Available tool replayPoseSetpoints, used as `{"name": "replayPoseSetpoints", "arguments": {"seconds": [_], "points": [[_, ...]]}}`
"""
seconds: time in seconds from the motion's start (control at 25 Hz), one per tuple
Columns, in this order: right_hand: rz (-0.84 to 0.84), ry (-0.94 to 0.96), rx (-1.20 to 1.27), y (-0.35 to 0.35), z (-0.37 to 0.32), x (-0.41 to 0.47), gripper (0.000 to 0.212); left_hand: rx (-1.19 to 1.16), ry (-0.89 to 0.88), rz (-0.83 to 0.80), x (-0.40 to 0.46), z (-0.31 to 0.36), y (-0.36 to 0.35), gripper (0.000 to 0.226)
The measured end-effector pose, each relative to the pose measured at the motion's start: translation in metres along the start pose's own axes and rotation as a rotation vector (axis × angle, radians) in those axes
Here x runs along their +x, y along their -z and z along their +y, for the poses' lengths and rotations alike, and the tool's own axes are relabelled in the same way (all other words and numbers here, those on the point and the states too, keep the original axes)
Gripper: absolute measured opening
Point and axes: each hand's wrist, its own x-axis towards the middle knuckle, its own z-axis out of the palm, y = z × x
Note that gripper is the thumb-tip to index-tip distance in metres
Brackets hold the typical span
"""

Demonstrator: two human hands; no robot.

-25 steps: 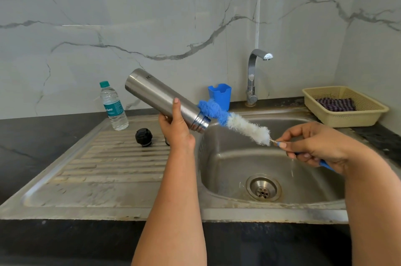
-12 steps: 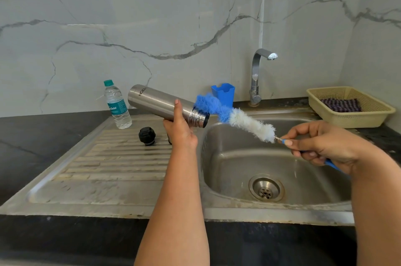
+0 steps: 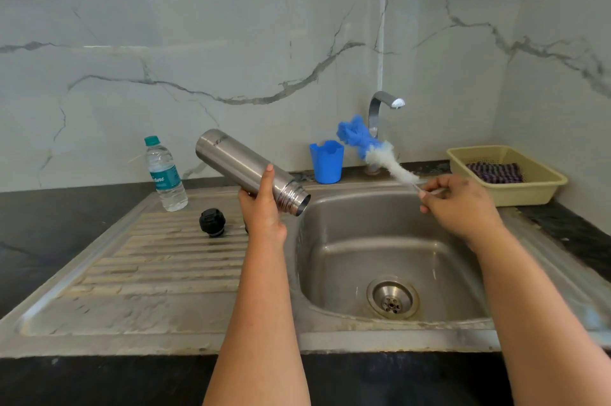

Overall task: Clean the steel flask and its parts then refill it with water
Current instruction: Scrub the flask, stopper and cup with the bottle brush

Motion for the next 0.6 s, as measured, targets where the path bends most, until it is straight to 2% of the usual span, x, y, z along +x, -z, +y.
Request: {"name": "replayPoseSetpoints", "arguments": {"seconds": [0.12, 0.2, 0.24, 0.44, 0.6], "points": [[0.132, 0.216, -0.441, -0.001, -0.045, 0.030, 0.020, -0.002, 0.025, -0.008, -0.001, -0.003, -0.003, 0.055], [0.144, 0.297, -0.769, -0.008, -0.086, 0.046, 0.033, -0.004, 0.047, -0.008, 0.000, -0.007, -0.004, 0.054], [0.135, 0.332, -0.902, -0.014, -0.105, 0.056, 0.033, -0.008, 0.063, -0.004, 0.001, -0.008, -0.003, 0.053], [0.120, 0.369, -1.440, -0.036, -0.158, 0.100, 0.007, -0.053, 0.101, -0.008, 0.008, -0.007, -0.003, 0.047], [0.182, 0.460, -1.645, -0.053, -0.175, 0.134, 0.012, -0.073, 0.158, -0.031, 0.008, -0.007, -0.005, 0.049]]}}
